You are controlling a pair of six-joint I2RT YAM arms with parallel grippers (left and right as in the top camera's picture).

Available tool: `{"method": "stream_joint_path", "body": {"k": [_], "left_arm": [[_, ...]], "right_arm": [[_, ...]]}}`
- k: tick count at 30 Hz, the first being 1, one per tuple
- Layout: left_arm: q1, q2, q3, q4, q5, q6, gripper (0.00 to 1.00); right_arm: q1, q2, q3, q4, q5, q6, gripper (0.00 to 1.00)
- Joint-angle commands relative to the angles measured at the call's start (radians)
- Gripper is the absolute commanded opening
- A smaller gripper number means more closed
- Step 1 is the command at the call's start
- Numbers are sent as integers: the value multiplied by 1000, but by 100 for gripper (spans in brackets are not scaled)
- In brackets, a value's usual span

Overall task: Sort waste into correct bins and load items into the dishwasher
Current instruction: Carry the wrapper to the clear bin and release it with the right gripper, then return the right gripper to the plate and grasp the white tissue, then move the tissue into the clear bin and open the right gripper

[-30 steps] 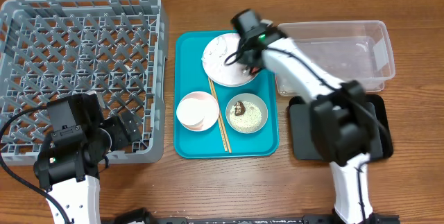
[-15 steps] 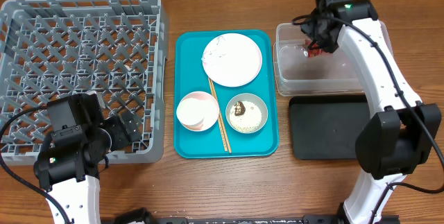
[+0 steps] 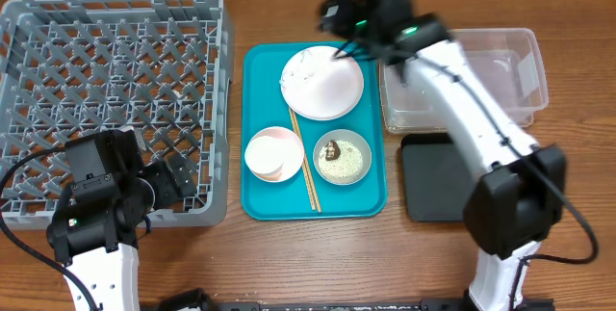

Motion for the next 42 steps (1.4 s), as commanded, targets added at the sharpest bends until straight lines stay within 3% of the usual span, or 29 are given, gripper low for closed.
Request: {"method": "stream_joint_path", "body": {"k": [1,5,11,15,19,20,23,29,38,42], "left_arm": [[5,3,22,3,15,15,100],[5,3,22,2,21,15,100],[5,3,22,-4,22,15,100],[5,3,22,-4,22,15,100],[5,3,22,-4,22,15,100],[5,3,22,-4,22,15,100],[5,3,22,-4,22,15,100],[5,3,22,-4,22,15,100],[6,3,22,0,22,15,100],[5,3,22,3,21,15,100]], "right_arm": [[63,82,8,47,148,-23,91],[107,179,8,125,248,-23,90],[109,299,8,205,240,-22,86],[109,354,8,212,240,-22,75],[109,374,8,198,240,-22,71],[109,375,8,193,240,-22,66],[109,374,8,171,240,-22,40],[104,360,9,95,207,-22,4],[38,117,9,-37,206,-22,4],[-34,-24,9,-180,206,5,4]]}}
